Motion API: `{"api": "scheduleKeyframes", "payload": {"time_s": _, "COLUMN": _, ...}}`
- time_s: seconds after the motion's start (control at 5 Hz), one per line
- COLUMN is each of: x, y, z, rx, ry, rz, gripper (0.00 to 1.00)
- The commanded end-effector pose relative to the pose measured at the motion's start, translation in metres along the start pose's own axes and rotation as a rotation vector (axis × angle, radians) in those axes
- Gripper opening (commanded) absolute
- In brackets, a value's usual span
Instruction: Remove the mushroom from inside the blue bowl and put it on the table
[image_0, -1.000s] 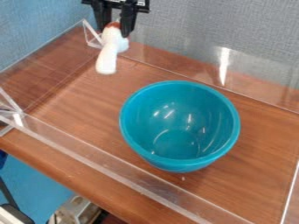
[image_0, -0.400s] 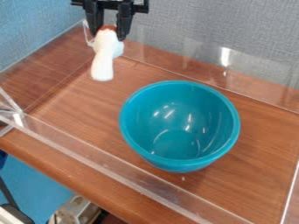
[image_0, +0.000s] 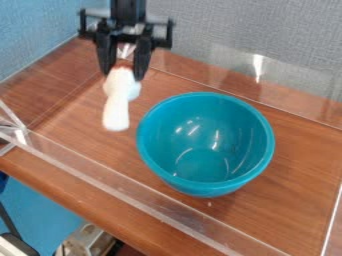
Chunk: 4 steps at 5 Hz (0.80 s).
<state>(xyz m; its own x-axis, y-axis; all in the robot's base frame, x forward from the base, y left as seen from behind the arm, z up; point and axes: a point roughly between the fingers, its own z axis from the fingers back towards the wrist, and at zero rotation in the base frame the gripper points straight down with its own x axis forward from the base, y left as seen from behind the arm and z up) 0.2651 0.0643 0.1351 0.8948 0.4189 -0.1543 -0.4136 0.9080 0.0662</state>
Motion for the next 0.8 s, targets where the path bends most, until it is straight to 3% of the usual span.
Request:
{"api": "scheduleKeyframes", "payload": {"time_s": 0.0, "x": -0.010, "y": 0.011, "z": -0.003, "rx": -0.001, "ry": -0.051, "rz": 0.052, "gripper": 0.00}}
{"api": "scheduleKeyframes", "payload": {"time_s": 0.2, "x": -0.014, "y": 0.018, "z": -0.019, "rx": 0.003, "ry": -0.033, "rz": 0.087, "gripper": 0.00}}
{"api": "scheduleKeyframes", "payload": {"time_s": 0.6, "x": -0.007, "y": 0.025, "z": 0.000, "rx": -0.017, "ry": -0.018, "rz": 0.208, "gripper": 0.00}}
